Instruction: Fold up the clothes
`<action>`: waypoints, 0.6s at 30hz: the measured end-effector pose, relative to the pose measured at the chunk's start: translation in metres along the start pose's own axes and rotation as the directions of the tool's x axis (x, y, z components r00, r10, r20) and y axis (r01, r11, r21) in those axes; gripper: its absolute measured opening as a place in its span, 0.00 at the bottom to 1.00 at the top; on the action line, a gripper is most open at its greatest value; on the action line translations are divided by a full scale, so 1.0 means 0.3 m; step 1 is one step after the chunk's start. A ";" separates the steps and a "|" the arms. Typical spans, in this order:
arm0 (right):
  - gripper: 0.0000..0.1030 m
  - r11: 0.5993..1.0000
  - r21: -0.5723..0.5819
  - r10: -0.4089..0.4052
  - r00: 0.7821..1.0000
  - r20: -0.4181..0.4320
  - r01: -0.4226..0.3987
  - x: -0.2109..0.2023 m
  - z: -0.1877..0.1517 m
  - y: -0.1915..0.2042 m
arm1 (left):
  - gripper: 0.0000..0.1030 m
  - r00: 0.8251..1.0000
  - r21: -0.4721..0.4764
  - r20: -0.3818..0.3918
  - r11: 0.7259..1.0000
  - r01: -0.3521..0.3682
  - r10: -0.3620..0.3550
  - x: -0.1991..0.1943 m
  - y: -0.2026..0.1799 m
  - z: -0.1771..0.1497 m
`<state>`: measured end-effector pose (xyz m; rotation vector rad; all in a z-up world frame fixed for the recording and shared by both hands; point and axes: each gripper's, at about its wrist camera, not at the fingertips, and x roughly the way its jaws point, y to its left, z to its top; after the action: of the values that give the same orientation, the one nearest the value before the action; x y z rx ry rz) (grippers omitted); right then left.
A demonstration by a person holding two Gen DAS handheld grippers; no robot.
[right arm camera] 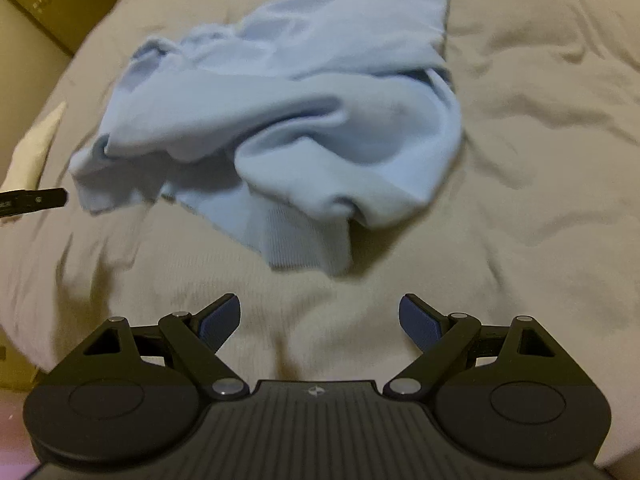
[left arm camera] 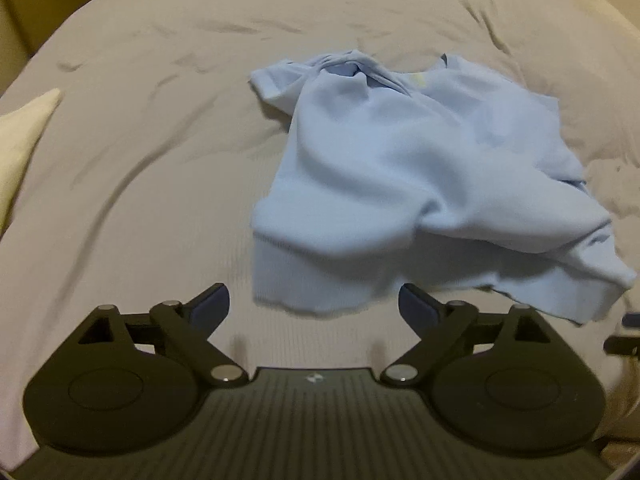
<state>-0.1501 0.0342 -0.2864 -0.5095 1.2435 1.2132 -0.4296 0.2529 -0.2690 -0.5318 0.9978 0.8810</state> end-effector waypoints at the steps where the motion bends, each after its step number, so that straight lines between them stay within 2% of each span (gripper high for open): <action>1: 0.86 1.000 -0.003 -0.008 1.000 0.030 0.008 0.019 -0.001 0.005 | 0.87 1.000 0.017 0.007 1.000 0.004 -0.004 0.026 0.011 0.008; 4: 0.83 1.000 0.019 -0.015 0.990 0.140 0.013 0.053 0.009 0.013 | 0.84 0.998 0.049 0.013 0.997 0.054 -0.055 0.078 0.029 0.036; 5: 0.78 0.999 0.032 -0.002 0.986 0.169 -0.003 0.060 0.017 0.014 | 0.68 0.997 0.059 0.011 0.995 0.080 -0.081 0.092 0.032 0.046; 6: 0.51 0.999 0.045 0.023 0.984 0.176 -0.031 0.066 0.028 0.012 | 0.42 0.995 0.067 0.001 0.993 0.102 -0.102 0.099 0.032 0.056; 7: 0.24 0.997 0.057 0.043 0.984 0.174 -0.054 0.072 0.042 0.012 | 0.34 0.992 0.075 -0.016 0.990 0.122 -0.121 0.102 0.029 0.066; 8: 0.17 0.995 0.070 0.054 0.987 0.152 -0.065 0.074 0.061 0.017 | 0.20 0.989 0.080 -0.033 0.986 0.145 -0.143 0.099 0.024 0.072; 9: 0.10 0.992 0.085 0.077 0.987 0.140 -0.089 0.056 0.070 0.016 | 0.15 0.985 0.084 -0.039 0.982 0.171 -0.168 0.076 0.021 0.072; 11: 0.09 0.981 0.127 0.134 0.983 0.124 -0.150 -0.019 0.079 0.013 | 0.13 0.975 0.088 -0.026 0.971 0.222 -0.220 -0.005 0.026 0.065; 15: 0.09 0.949 0.192 0.235 0.968 0.092 -0.249 -0.198 0.074 -0.005 | 0.12 0.946 0.044 0.047 0.946 0.320 -0.322 -0.256 0.083 0.017; 17: 0.08 0.942 0.210 0.257 0.965 0.057 -0.263 -0.271 0.044 -0.019 | 0.11 0.945 0.026 0.063 0.947 0.321 -0.322 -0.371 0.110 -0.043; 18: 0.08 0.941 0.216 0.261 0.965 0.033 -0.262 -0.300 0.024 -0.026 | 0.12 0.953 0.029 0.047 0.954 0.299 -0.300 -0.396 0.112 -0.083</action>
<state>-0.1274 0.0005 -0.2055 -0.1822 1.4549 1.2761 -0.5002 0.2073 -0.1752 -0.6211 0.8516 0.6091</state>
